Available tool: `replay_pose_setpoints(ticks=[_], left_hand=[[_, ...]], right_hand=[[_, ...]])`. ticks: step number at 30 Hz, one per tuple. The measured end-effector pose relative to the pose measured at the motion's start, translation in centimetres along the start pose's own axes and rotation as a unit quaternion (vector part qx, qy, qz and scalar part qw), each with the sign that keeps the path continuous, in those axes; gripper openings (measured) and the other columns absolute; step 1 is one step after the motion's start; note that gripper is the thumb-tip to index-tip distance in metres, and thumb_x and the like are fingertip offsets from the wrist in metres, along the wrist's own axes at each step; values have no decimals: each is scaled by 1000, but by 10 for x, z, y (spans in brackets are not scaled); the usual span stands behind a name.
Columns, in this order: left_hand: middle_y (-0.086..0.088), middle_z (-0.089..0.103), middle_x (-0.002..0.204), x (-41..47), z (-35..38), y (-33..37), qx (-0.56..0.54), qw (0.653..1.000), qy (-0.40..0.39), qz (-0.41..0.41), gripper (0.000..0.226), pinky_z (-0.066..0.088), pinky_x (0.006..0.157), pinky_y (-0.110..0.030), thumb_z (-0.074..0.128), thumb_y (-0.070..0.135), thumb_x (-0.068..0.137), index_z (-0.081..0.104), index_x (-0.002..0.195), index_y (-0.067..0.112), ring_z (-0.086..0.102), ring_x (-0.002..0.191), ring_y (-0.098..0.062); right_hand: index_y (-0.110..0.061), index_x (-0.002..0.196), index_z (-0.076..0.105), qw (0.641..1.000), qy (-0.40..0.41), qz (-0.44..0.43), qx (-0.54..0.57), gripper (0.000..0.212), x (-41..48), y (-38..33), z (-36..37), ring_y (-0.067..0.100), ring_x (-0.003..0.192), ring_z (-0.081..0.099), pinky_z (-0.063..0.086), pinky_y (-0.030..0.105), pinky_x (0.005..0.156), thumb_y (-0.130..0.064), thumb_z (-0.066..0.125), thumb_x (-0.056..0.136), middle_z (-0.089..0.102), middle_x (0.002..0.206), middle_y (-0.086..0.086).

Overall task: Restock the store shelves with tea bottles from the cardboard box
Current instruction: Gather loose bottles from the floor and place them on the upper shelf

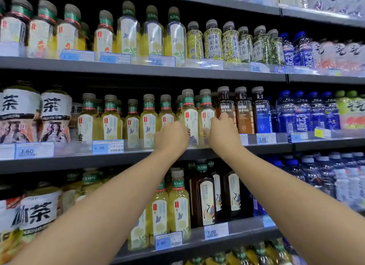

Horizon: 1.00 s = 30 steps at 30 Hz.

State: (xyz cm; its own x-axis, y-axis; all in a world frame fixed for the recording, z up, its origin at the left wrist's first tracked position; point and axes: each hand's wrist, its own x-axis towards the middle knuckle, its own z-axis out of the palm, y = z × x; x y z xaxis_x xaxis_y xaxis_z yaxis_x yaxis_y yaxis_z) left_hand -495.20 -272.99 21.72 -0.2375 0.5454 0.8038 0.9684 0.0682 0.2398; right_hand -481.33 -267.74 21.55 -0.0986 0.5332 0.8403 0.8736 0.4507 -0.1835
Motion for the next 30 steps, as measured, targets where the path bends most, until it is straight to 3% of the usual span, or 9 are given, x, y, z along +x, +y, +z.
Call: replay_pose_setpoints(ticks=[3,6,9,14,24,30], left_hand=[[-4,66,120,-38,-4,2,13,981,96,166,30,47,91,-44,49,28,101,65,122,14,56,112,-28],[-4,68,114,-82,-2,11,28,957,90,274,29,50,87,-44,57,27,96,66,122,15,58,105,-28],[-3,69,107,-133,3,23,12,955,59,290,27,49,78,-42,59,29,94,68,116,16,62,97,-30],[-1,68,99,-228,-2,54,-7,951,0,308,18,47,76,-40,56,28,94,68,105,18,62,91,-27],[-8,62,115,-377,-12,167,-54,910,-198,360,25,47,82,-44,42,28,104,59,118,15,60,105,-32],[-7,61,114,-436,24,206,-83,885,-283,361,26,53,78,-45,41,28,103,59,118,17,61,100,-33]], right_hand=[[-7,116,61,1000,-3,-29,4,29,-31,15,-24,34,108,52,47,43,86,-28,57,96,49,122,13],[-7,113,62,999,-12,-46,0,29,-74,36,-50,34,102,56,51,42,81,-31,52,98,52,115,13],[-8,110,64,999,-41,-21,-27,30,-122,59,-72,35,100,55,49,40,78,-34,53,97,53,112,12],[-10,119,61,992,-110,23,-56,34,-220,93,-111,36,108,54,51,45,82,-35,49,100,52,118,13],[-14,122,59,969,-166,105,-147,33,-388,176,-207,35,99,57,53,46,78,-34,46,100,52,121,12],[-16,120,59,953,-215,151,-149,32,-456,229,-215,31,92,59,51,40,70,-37,45,101,50,122,9]])
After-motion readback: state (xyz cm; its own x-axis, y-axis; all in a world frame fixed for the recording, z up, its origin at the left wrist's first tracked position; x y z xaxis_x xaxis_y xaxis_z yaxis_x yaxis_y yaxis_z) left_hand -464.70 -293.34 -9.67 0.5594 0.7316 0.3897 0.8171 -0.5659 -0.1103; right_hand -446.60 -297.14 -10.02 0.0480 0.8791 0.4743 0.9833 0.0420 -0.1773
